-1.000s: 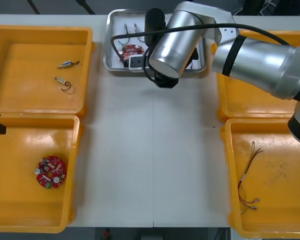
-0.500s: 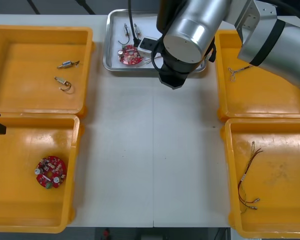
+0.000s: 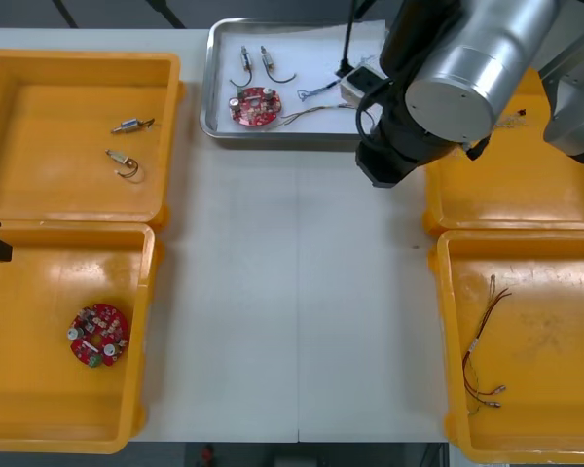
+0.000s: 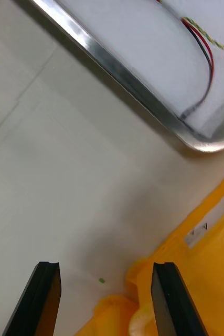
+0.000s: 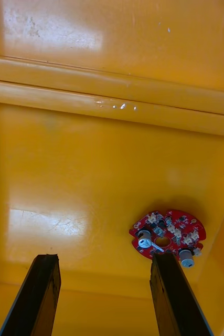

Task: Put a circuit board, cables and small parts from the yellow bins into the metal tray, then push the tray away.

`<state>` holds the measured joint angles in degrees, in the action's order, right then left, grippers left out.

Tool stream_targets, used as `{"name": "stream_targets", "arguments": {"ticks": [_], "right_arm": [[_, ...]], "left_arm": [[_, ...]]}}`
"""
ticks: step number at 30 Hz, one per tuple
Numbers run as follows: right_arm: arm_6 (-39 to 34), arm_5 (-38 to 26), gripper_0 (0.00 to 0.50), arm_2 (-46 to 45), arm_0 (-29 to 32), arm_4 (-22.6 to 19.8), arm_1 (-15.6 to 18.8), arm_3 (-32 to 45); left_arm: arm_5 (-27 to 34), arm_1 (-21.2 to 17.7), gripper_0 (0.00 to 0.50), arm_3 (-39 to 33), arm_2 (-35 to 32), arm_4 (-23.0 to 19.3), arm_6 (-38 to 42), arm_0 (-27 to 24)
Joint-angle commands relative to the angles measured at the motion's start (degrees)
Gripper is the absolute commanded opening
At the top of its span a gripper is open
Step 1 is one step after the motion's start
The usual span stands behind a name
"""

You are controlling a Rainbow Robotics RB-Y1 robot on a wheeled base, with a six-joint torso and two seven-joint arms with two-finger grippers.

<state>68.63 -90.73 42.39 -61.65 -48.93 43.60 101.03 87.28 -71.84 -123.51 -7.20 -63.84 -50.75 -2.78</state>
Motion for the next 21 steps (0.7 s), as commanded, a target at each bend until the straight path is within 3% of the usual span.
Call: {"name": "stream_targets", "arguments": {"ticks": [1, 6, 10, 21], "right_arm": [[-6.4, -2.4, 0.500, -5.1, 3.3, 0.5, 4.4, 3.9], [-11.4, -3.2, 0.500, -8.3, 6.3, -0.3, 7.1, 6.2], [-15.6, -4.3, 0.500, -12.8, 9.3, -4.9, 10.3, 6.5], [-16.4, -9.5, 0.500, -23.6, 18.1, -8.9, 15.5, 8.7]], "left_arm": [[-0.4, -2.9, 0.500, -0.1, -1.3, -0.3, -0.5, 0.8], [-0.4, -2.9, 0.500, -0.1, -1.3, -0.3, -0.5, 0.8], [-0.4, -2.9, 0.500, -0.1, -1.3, -0.3, -0.5, 0.8], [-0.4, -2.9, 0.500, -0.1, -1.3, -0.3, -0.5, 0.8]]}}
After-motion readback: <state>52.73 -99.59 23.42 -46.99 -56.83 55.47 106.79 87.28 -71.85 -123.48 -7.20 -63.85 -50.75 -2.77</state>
